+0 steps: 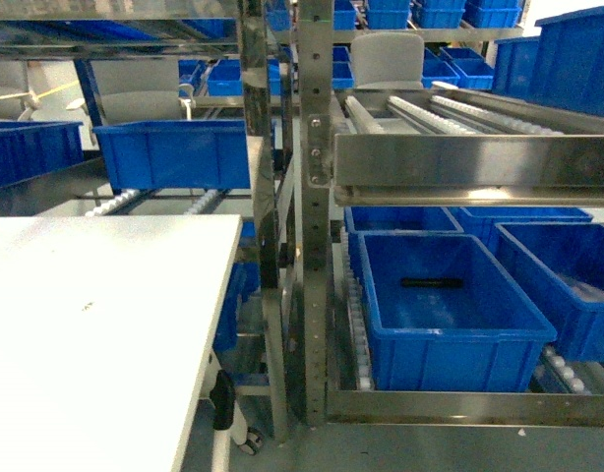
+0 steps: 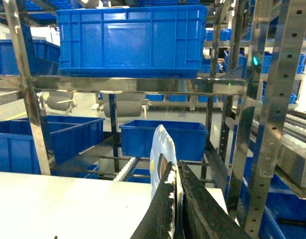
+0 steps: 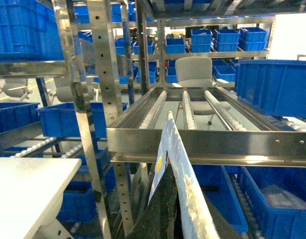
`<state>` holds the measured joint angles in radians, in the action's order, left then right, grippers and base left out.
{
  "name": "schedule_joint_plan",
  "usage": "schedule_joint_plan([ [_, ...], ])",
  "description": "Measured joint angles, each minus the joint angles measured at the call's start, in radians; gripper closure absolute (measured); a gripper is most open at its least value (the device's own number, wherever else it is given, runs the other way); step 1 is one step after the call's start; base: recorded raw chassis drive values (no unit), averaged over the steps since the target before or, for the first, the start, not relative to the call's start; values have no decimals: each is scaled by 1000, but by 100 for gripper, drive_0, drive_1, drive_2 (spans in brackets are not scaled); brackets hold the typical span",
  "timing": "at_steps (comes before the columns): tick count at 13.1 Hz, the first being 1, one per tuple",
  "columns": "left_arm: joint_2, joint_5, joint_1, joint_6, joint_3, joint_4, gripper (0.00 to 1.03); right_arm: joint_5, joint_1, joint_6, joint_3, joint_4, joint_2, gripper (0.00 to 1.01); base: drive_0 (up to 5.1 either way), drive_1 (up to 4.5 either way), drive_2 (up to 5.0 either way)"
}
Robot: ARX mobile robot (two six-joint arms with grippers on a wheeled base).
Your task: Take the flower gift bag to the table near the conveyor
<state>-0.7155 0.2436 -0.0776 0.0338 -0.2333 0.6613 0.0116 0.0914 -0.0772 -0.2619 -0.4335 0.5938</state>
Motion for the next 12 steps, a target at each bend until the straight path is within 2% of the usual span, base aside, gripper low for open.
schedule_joint_plan([
  [12,0,0,0,0,0,2,101,0,0,0,0,0,-1,99,-498,243,243],
])
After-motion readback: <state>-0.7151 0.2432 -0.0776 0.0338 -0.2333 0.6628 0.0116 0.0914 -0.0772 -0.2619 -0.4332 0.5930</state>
